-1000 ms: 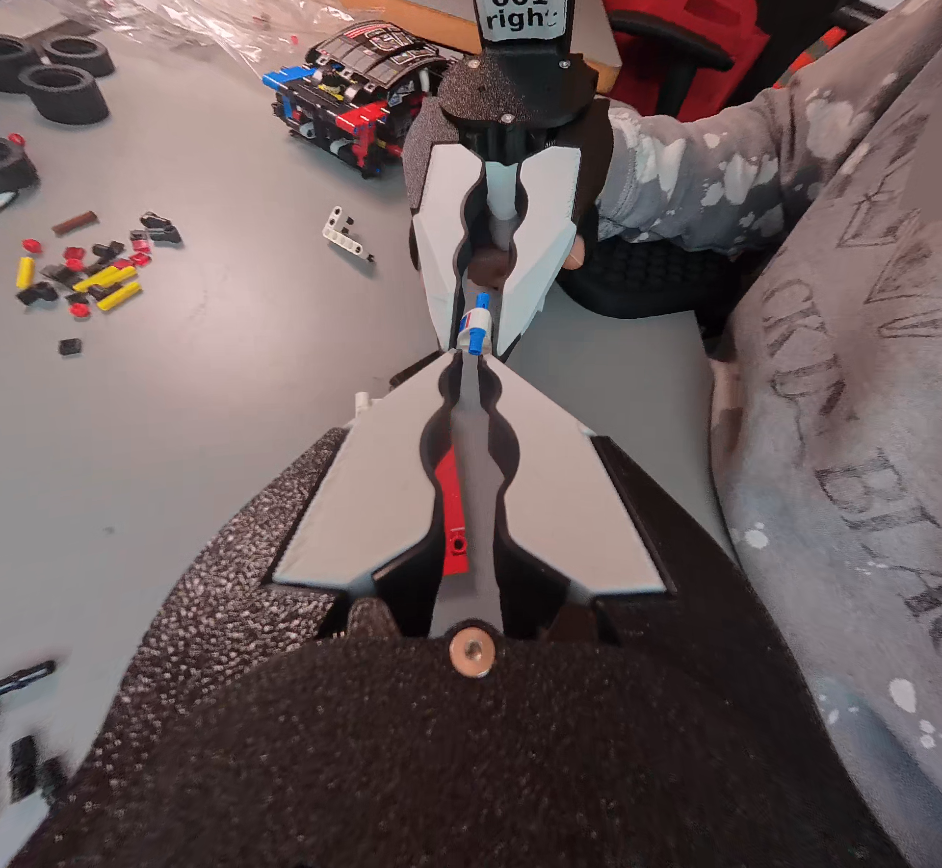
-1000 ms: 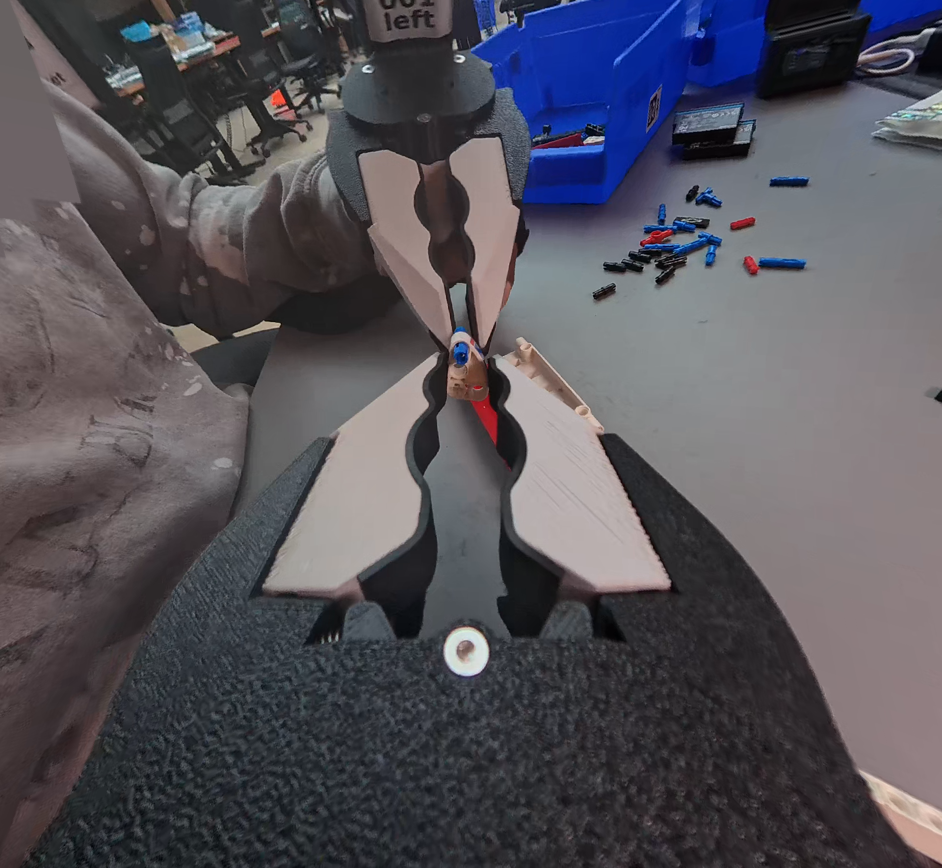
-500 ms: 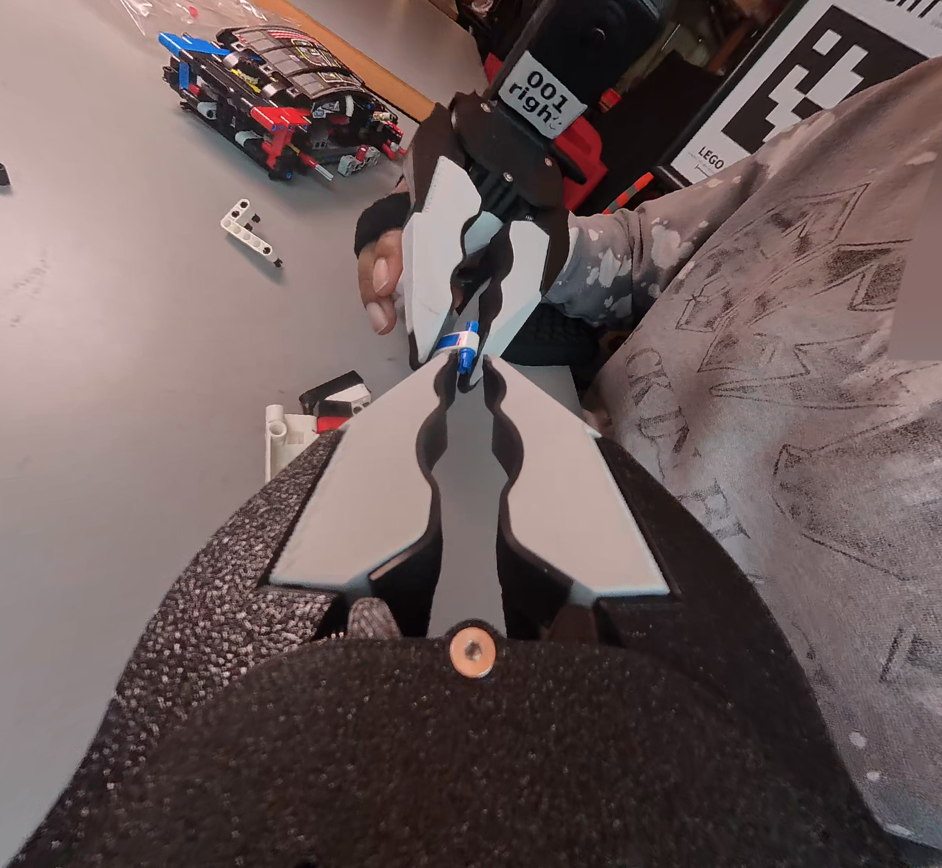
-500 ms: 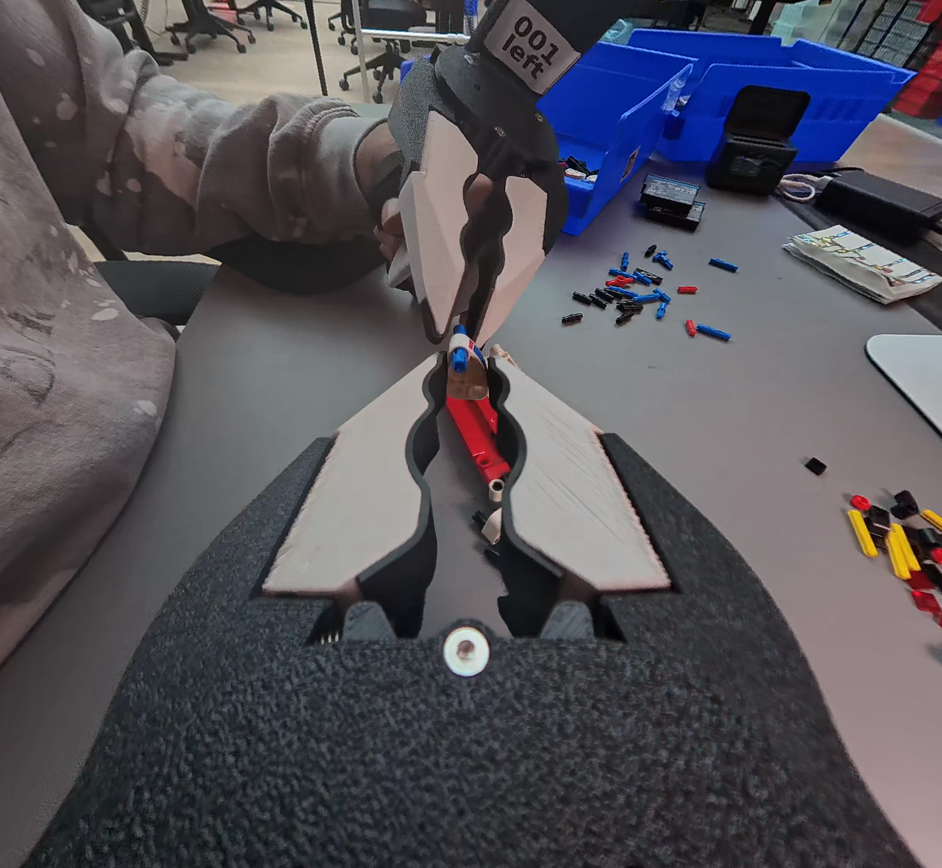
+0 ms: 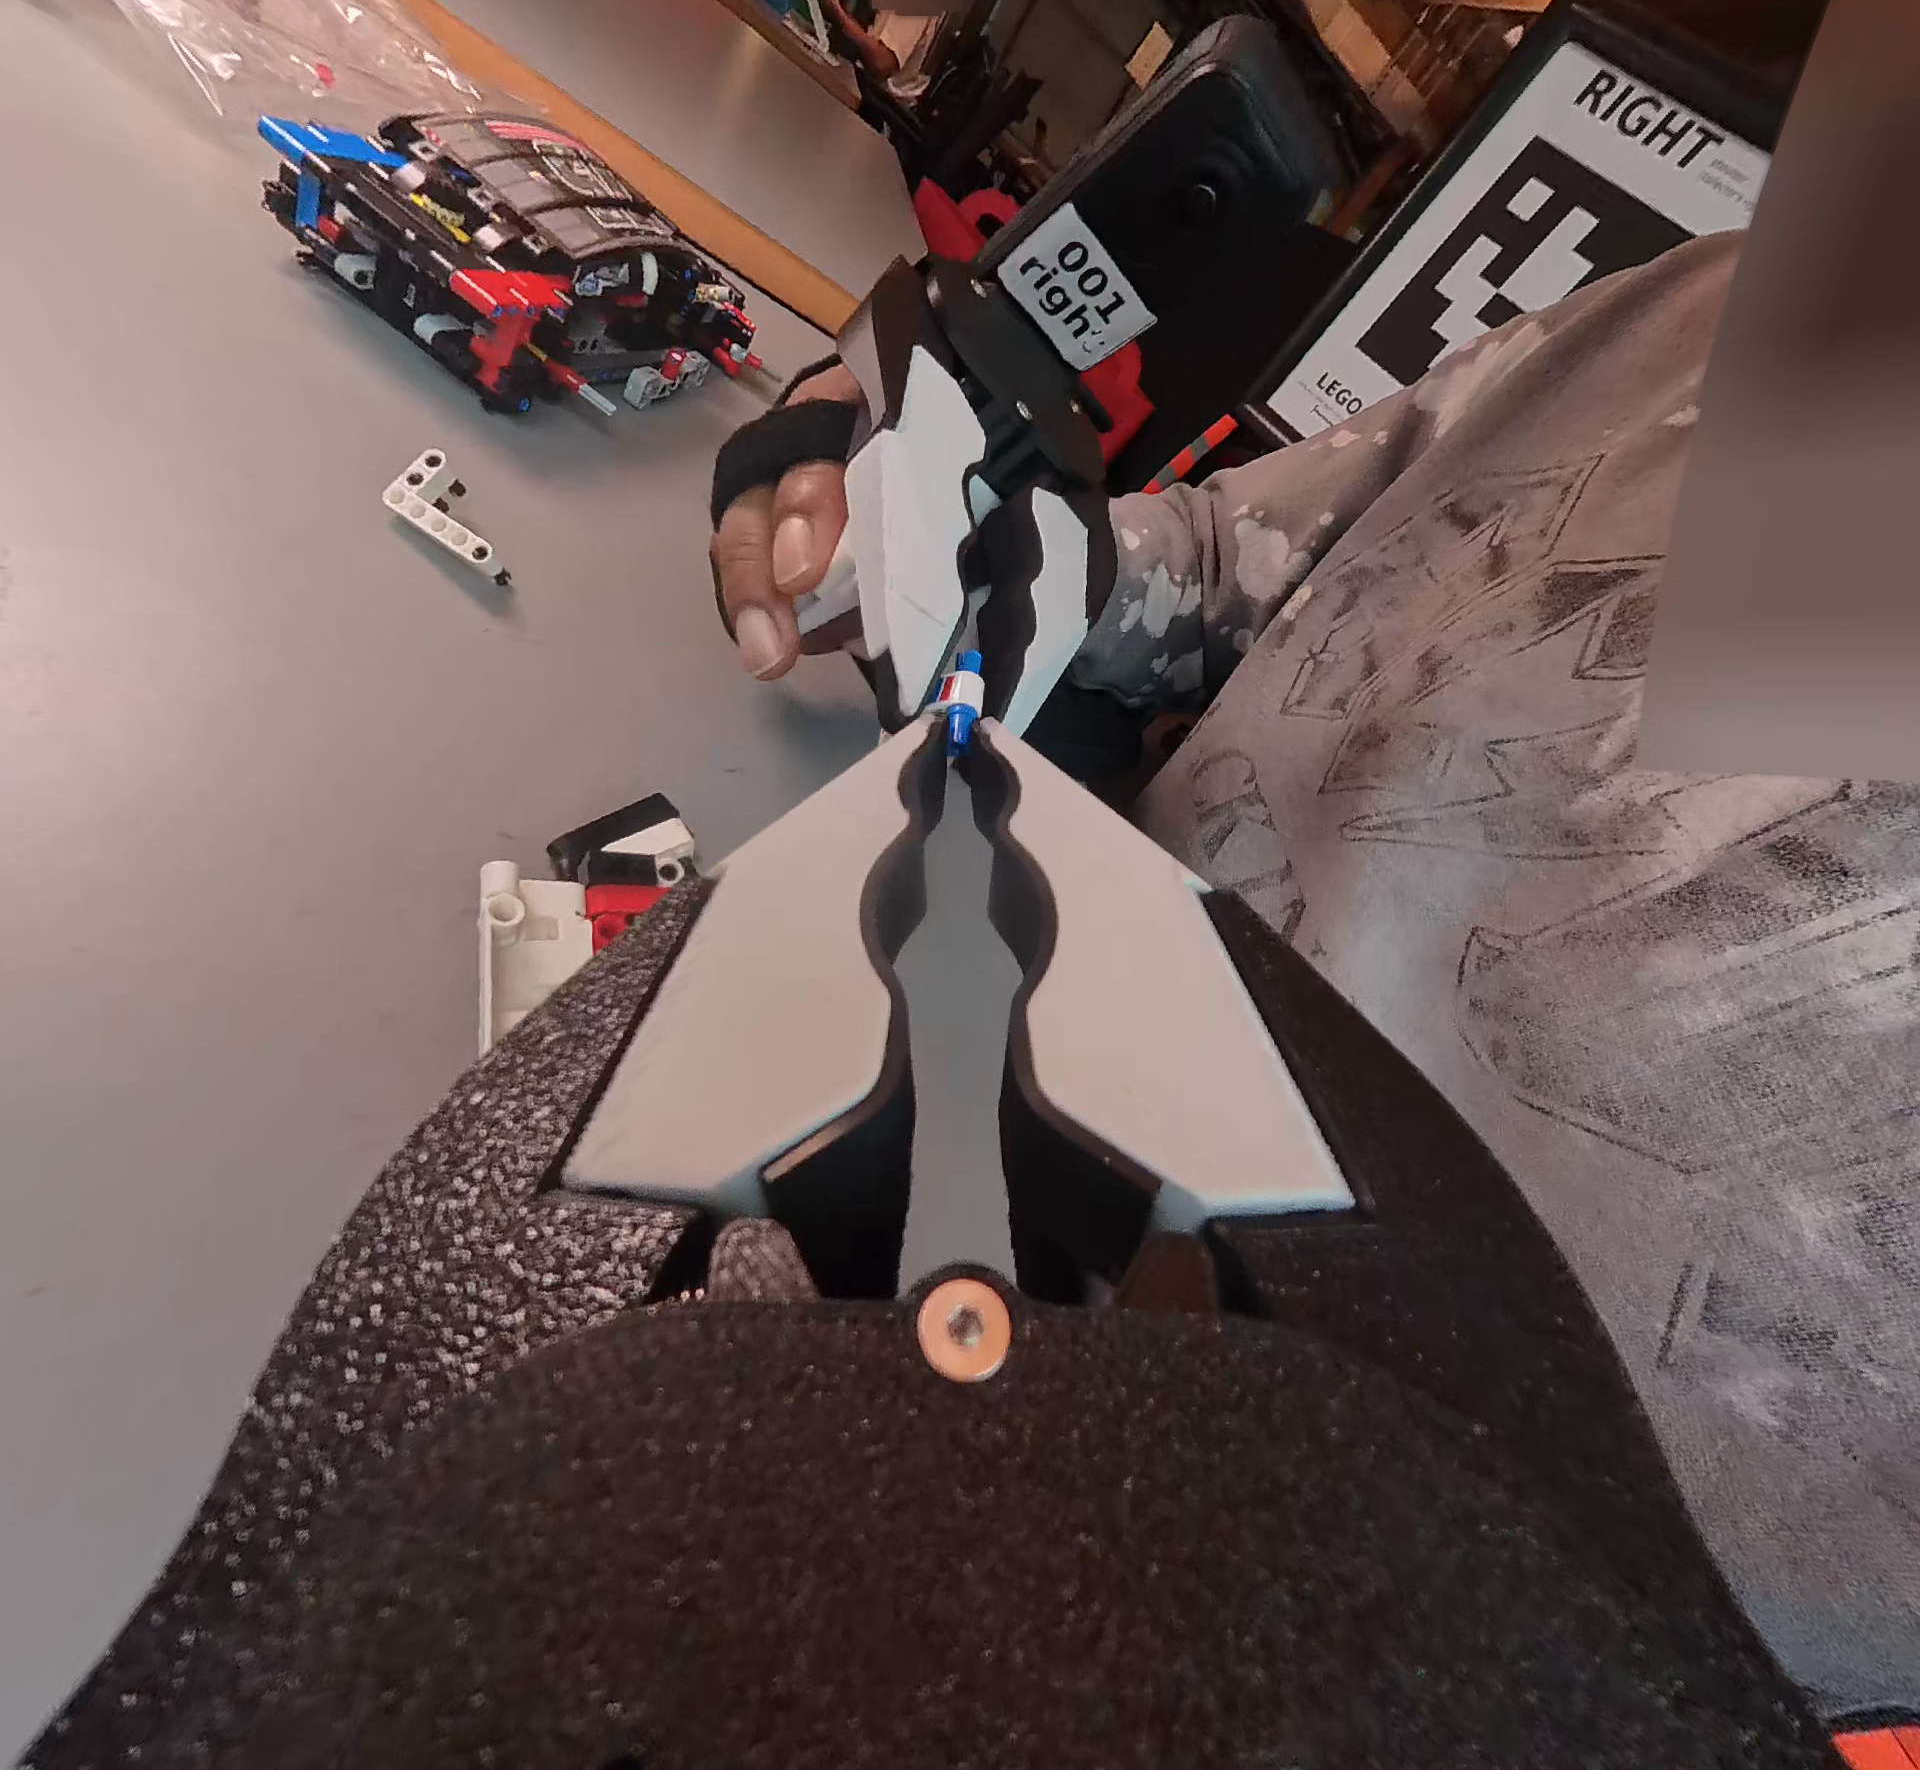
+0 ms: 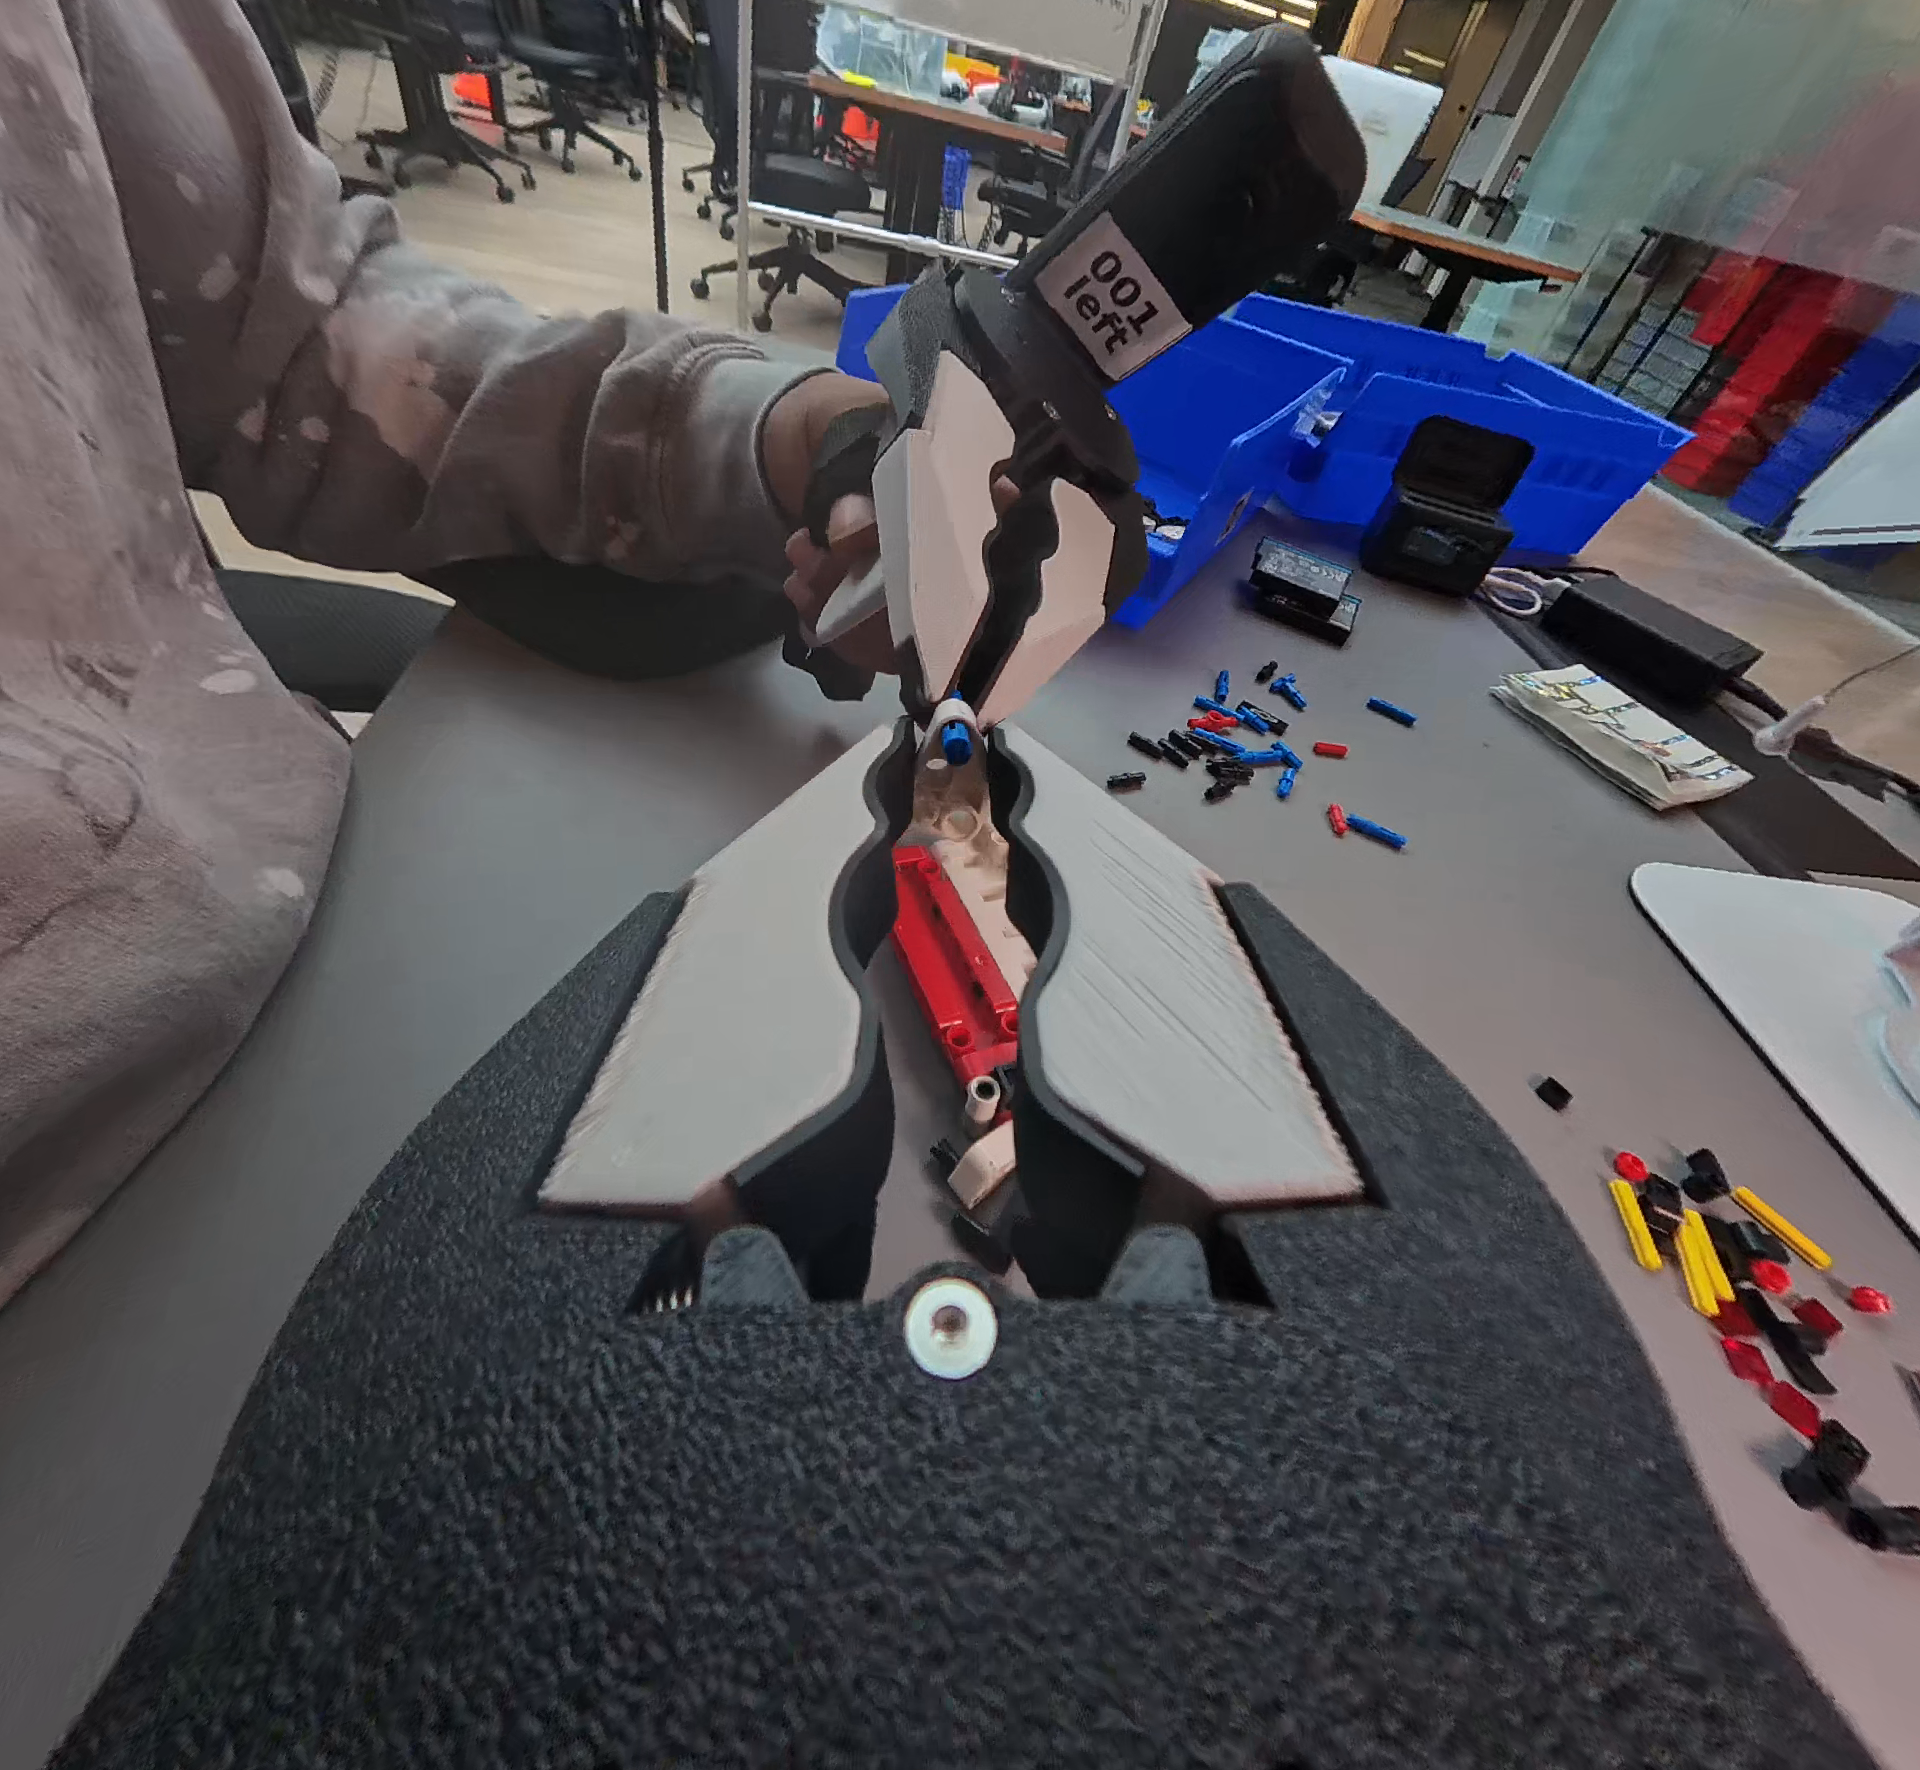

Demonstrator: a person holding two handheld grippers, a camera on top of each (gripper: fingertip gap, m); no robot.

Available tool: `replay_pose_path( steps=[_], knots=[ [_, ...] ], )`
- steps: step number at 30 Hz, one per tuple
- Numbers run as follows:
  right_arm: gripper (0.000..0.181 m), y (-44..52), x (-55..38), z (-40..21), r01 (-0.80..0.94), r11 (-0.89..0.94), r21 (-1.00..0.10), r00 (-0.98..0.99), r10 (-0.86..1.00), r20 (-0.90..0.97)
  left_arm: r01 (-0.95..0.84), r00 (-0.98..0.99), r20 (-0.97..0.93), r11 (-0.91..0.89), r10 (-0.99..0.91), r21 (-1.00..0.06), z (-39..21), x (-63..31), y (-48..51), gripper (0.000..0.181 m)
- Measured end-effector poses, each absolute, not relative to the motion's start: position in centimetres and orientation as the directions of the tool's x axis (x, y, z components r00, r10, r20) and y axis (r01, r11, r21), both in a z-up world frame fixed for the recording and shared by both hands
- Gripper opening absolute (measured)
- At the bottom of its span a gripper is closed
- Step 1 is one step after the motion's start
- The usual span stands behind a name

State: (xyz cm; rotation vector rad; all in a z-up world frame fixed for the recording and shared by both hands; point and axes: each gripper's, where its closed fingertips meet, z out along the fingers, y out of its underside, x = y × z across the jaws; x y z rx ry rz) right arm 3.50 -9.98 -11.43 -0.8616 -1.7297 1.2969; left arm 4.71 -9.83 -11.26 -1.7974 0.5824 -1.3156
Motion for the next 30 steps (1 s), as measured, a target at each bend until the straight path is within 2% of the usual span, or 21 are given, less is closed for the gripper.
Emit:
replay_pose_path(
  steps=[12,15,16,17,19,22,25,30],
  knots=[
    [0.012,-9.2,4.0,-7.7,-0.052,0.077,-0.996,-0.455,0.886,0.092,0.174,0.371,0.484,-0.453,-0.793,-0.875,-8.3,4.6,-9.2,0.001],
    [0.011,-4.2,6.8,-2.6,-0.241,-0.127,-0.962,-0.354,0.934,-0.035,0.298,0.419,0.503,-0.409,-0.756,-0.862,-7.0,0.8,-8.8,0.000],
    [0.011,-3.0,7.5,-2.2,-0.260,-0.094,-0.961,-0.303,0.953,-0.012,0.347,0.436,0.519,-0.395,-0.735,-0.851,-6.7,-0.9,-8.8,0.000],
    [0.011,-3.2,7.2,-3.0,-0.227,-0.034,-0.973,-0.274,0.961,0.030,0.319,0.501,0.501,-0.387,-0.706,-0.865,-7.4,-1.6,-8.3,0.000],
    [0.012,-4.7,5.5,-4.9,-0.154,-0.034,-0.987,-0.301,0.954,0.014,0.205,0.664,0.411,-0.377,-0.624,-0.903,-9.1,-2.4,-6.4,0.002],
    [0.013,-4.1,4.2,-6.9,-0.057,-0.009,-0.998,-0.273,0.962,0.007,-0.071,0.949,0.081,-0.454,-0.305,-0.888,-13.7,-8.6,-3.5,0.002],
    [0.013,-3.2,3.8,-8.8,0.014,-0.031,-0.999,-0.253,0.967,-0.034,-0.166,0.986,-0.131,-0.611,-0.103,-0.774,-17.7,-13.7,-3.8,0.003],
    [0.013,-3.3,3.4,-10.2,0.075,-0.017,-0.997,-0.233,0.972,-0.034,-0.142,0.983,-0.180,-0.712,-0.022,-0.688,-20.6,-16.0,-4.5,0.005]
  ],
)
